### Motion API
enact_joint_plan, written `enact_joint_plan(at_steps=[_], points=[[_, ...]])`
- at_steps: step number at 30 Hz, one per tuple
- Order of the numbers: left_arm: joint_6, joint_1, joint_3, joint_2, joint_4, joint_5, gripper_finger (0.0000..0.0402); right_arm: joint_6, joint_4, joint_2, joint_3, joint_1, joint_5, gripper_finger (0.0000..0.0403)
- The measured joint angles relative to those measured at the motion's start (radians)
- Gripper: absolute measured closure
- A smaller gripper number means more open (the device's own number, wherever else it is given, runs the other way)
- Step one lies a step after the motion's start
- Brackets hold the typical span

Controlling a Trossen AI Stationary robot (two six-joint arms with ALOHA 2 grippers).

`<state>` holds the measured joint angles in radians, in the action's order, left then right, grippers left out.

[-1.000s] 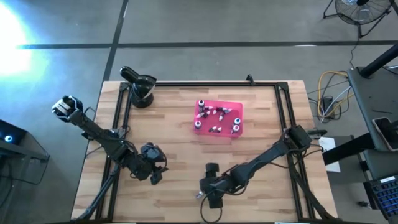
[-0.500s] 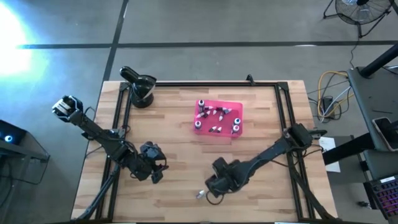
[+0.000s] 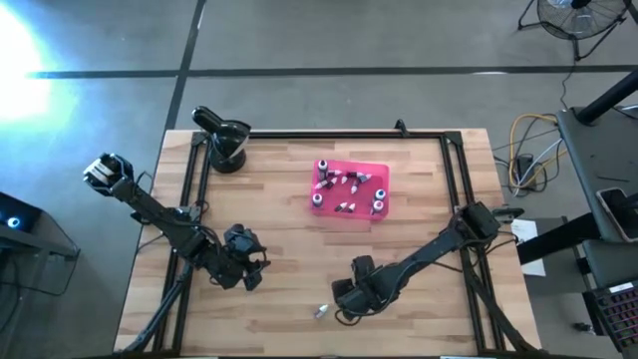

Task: Pick & Place food coloring
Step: Put the small brown food coloring into the pink bin

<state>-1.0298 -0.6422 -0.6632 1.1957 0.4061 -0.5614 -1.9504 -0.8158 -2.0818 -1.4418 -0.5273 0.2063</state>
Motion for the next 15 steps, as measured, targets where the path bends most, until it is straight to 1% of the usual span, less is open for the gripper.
enact_joint_plan(at_steps=[8,11,15], points=[[0.0,0.001,0.0,0.0,-0.022,-0.001,0.0209,-0.006,-0.005,-0.02,0.002,0.02,0.0,0.0194],[0.0,0.0,0.0,0.0,-0.039,-0.002,0.0209,0.0,-0.015,-0.021,0.003,0.021,0.001,0.0212],[0.0,0.0,0.0,0.0,-0.044,-0.005,0.0209,0.044,-0.02,-0.023,0.005,0.021,-0.002,0.0248]])
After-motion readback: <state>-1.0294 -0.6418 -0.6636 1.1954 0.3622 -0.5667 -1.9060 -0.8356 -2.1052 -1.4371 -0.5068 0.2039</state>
